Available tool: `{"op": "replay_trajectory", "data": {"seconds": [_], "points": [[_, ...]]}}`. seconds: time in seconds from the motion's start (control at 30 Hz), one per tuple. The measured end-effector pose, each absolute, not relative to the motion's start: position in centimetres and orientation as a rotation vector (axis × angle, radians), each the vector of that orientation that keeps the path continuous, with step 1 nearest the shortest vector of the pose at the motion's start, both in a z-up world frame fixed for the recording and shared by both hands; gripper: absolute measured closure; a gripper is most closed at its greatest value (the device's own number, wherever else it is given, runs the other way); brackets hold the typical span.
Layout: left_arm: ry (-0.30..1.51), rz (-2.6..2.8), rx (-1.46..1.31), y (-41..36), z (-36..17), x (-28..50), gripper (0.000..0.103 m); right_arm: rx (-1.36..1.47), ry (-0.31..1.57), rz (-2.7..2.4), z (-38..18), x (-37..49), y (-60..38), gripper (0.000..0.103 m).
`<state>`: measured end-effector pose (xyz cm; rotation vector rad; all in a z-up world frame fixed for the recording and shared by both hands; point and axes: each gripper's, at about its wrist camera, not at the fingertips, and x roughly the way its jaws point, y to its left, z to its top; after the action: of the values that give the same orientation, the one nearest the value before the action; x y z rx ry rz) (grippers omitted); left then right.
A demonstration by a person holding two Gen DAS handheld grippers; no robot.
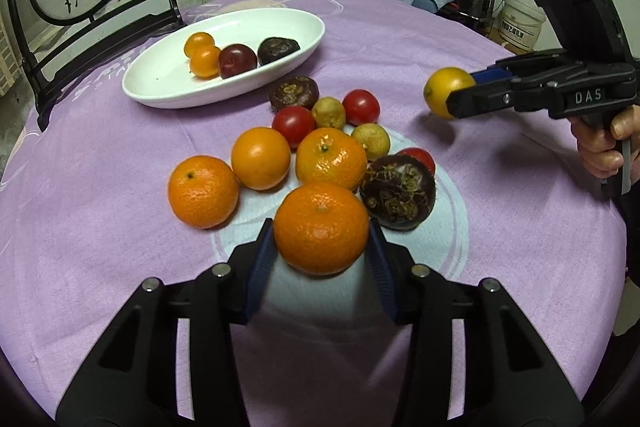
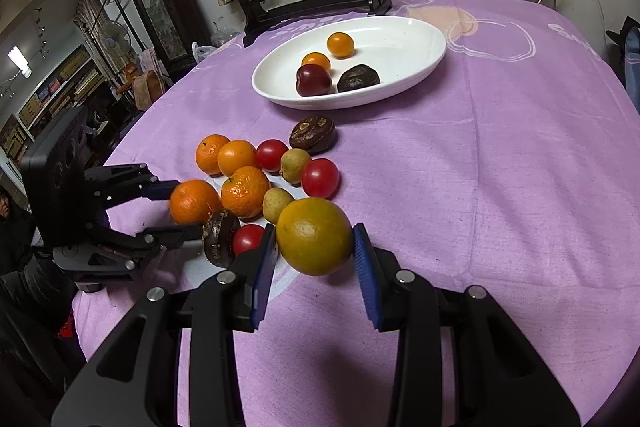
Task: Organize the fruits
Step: 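Grasp the yellow-green fruit with the right tool while the left tool grasps an orange, then place the orange and yellow-green fruit on the white plate with both tools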
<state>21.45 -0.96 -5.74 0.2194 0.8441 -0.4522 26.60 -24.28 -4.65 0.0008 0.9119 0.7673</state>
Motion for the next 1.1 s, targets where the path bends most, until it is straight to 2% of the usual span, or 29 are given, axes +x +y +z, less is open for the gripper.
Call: {"op": "replay_trajectory", "data": {"seconds": [0.2,0.47,0.73,0.87,0.93,0.97,1.0,1.1], "points": [[0.804,-0.441,0.116,0.7,-3.6,22.5,0.057,0.065,0.867,0.772,-2.6,28.9,-22.8,0.064],[0.725,-0.269,-0.030,2.1,-0.2,31.3,0.057,-0.052,0.699,0.606,-1.3,35.4,-17.5,0.065],[0.790,-0.172,-0.115,4.0,-1.4,37.8,0.057,-0.005,0.767,0.584,-3.2,40.5,-16.1,0.064],[0.810,-0.166,-0.113,3.9,-1.9,38.6,0.057,0.000,0.748,0.583,-2.4,39.9,-16.3,0.056],[0.820,-0.170,-0.114,3.8,-1.9,38.7,0.051,-0.004,0.719,0.588,-1.4,38.7,-16.6,0.054],[0.816,-0.172,-0.116,3.9,-1.7,38.5,0.037,-0.007,0.705,0.597,-1.1,38.0,-16.7,0.053],[0.805,-0.167,-0.116,4.0,-1.4,38.1,0.029,-0.011,0.695,0.609,-0.8,37.2,-16.7,0.050],[0.758,-0.163,-0.093,4.0,0.0,36.4,0.024,-0.042,0.675,0.648,-0.4,34.5,-16.6,0.045]]}}
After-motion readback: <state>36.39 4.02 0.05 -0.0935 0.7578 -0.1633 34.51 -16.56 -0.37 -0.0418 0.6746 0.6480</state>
